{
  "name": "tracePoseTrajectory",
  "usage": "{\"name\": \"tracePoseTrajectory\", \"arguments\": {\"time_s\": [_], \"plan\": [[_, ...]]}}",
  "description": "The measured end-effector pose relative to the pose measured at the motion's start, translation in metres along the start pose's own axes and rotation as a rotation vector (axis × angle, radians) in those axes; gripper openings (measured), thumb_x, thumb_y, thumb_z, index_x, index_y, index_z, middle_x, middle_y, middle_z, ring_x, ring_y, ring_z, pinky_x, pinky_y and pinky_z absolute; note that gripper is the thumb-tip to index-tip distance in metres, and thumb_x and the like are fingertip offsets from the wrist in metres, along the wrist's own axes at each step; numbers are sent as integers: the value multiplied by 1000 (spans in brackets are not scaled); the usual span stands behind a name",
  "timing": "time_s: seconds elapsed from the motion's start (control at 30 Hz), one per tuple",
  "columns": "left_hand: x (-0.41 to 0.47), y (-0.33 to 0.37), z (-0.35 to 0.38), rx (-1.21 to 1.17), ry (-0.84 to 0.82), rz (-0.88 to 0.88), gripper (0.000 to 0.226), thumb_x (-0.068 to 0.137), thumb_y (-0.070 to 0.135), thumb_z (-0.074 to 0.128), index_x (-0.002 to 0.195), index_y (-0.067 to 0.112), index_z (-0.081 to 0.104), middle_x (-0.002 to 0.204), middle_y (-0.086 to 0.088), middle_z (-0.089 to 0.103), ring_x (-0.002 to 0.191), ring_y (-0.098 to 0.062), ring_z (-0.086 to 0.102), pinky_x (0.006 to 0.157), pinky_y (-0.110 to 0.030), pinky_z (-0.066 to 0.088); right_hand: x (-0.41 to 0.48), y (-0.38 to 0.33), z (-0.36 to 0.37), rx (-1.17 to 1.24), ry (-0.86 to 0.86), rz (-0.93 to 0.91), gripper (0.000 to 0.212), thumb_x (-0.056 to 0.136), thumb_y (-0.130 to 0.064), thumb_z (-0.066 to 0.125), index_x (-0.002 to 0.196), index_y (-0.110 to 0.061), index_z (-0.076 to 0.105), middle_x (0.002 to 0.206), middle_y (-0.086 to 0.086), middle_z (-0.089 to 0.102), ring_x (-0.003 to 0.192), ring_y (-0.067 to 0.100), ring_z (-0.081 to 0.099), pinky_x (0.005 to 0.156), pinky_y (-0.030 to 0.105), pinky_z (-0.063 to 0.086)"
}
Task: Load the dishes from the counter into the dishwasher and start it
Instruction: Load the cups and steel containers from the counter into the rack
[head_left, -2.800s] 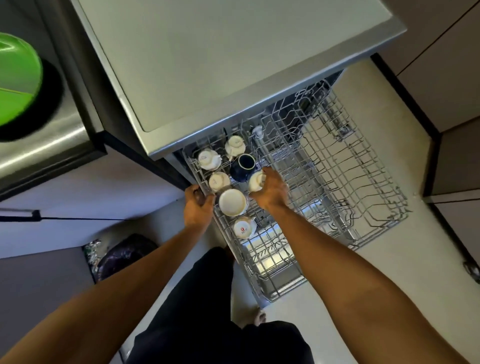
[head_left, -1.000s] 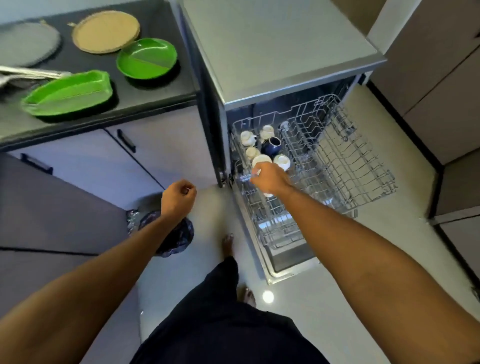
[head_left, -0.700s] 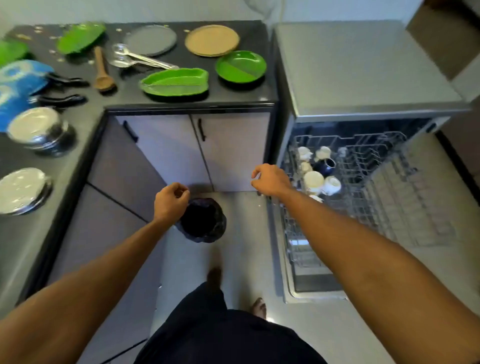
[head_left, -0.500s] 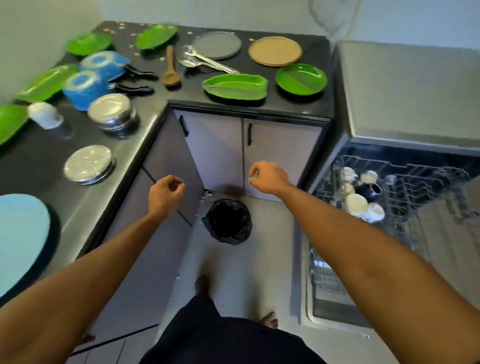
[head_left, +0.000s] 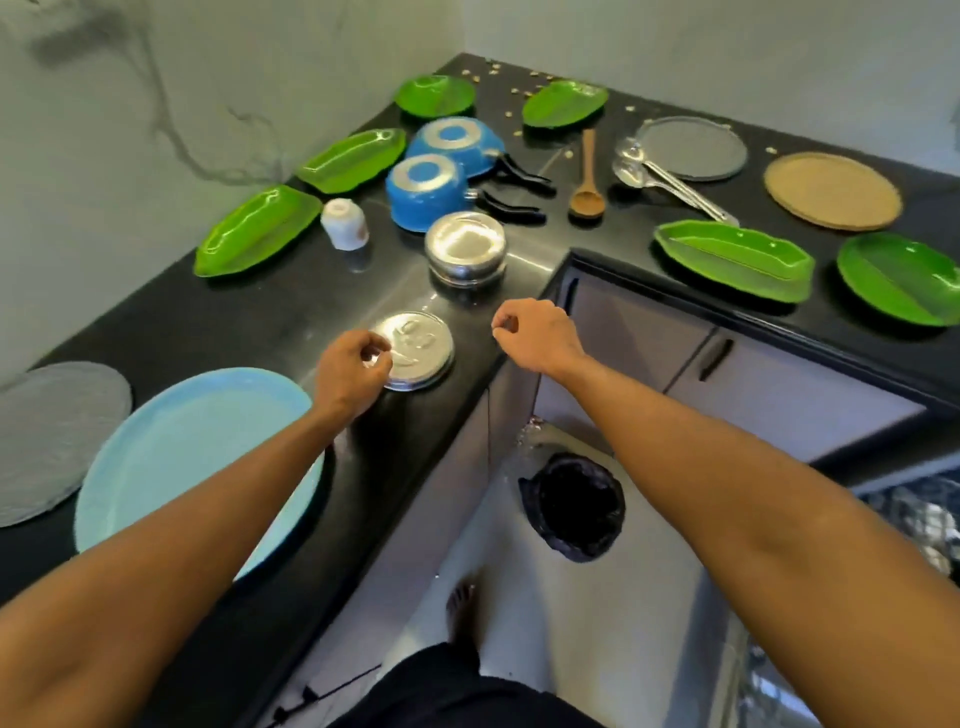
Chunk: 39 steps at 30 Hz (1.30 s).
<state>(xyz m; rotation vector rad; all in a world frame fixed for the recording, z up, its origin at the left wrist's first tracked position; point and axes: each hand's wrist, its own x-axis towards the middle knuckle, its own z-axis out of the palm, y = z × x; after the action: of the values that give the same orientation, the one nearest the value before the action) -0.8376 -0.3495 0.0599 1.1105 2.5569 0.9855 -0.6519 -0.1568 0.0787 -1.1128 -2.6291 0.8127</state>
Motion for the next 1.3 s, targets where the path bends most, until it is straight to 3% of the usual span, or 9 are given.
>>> {"name": "tracePoseTrajectory", "arguments": {"time_s": [0.13, 0.27, 0.37, 0.47, 0.67, 0.8, 0.97, 1.17, 1.3], "plan": [[44, -38, -29, 63, -43, -87, 30, 79, 24, 74, 107, 13, 72, 105, -4, 63, 94, -19, 61, 84, -28, 45, 63, -57, 27, 5, -21, -59, 19, 89, -31, 58, 104, -32, 69, 105, -5, 72, 101, 22, 65, 89, 34, 50], [84, -75, -46, 157, -147, -147, 56, 70, 45, 78, 121, 25, 66, 123, -5, 60, 110, -26, 59, 96, -40, 50, 117, -102, 53, -5, -78, -151, 35, 87, -24, 61, 122, -25, 62, 114, 1, 66, 108, 22, 61, 90, 31, 44], [115, -95, -54, 271, -253, -178, 77, 67, 53, 83, 135, 32, 55, 145, -4, 46, 132, -28, 45, 107, -47, 41, 157, -132, 71, -81, -145, -197, 55, 85, -23, 64, 138, -23, 49, 128, 9, 55, 118, 31, 56, 100, 41, 44], [138, -104, -59, 368, -374, -205, 103, 57, 67, 83, 146, 37, 39, 160, -4, 24, 147, -29, 22, 114, -60, 26, 196, -154, 93, -102, -154, -189, 69, 82, -22, 66, 146, -20, 40, 130, 16, 47, 120, 40, 53, 101, 46, 44], [165, -106, -60, 372, -516, -248, 137, 42, 69, 87, 155, 39, 14, 165, -1, -5, 151, -30, -6, 114, -70, 9, 252, -179, 122, -93, -81, -128, 88, 76, -35, 76, 151, -28, 31, 147, 15, 31, 125, 46, 47, 102, 48, 45], [173, -106, -57, 368, -527, -263, 141, 39, 63, 91, 154, 38, 13, 165, -2, -7, 151, -32, -8, 110, -75, 8, 272, -192, 130, -122, -35, -80, 86, 77, -42, 78, 149, -31, 32, 150, 10, 29, 127, 42, 48, 100, 50, 45], [173, -104, -57, 376, -506, -262, 136, 39, 62, 91, 152, 37, 20, 165, -3, -2, 151, -34, -4, 108, -76, 10, 277, -193, 135, -124, -10, -67, 73, 80, -37, 75, 142, -29, 39, 141, 9, 38, 120, 40, 54, 94, 47, 47], [173, -101, -59, 375, -509, -265, 135, 38, 60, 92, 150, 36, 21, 163, -3, 3, 150, -35, -2, 108, -77, 12, 266, -189, 118, -114, 38, -76, 70, 74, -48, 78, 133, -30, 47, 130, 7, 48, 113, 36, 57, 91, 43, 47], [171, -100, -62, 405, -503, -260, 135, 36, 64, 91, 150, 36, 24, 159, -4, 16, 148, -35, 10, 108, -73, 21, 244, -190, 101, -112, 49, -108, 71, 71, -53, 80, 132, -31, 50, 127, 7, 51, 114, 35, 58, 90, 42, 47]]}}
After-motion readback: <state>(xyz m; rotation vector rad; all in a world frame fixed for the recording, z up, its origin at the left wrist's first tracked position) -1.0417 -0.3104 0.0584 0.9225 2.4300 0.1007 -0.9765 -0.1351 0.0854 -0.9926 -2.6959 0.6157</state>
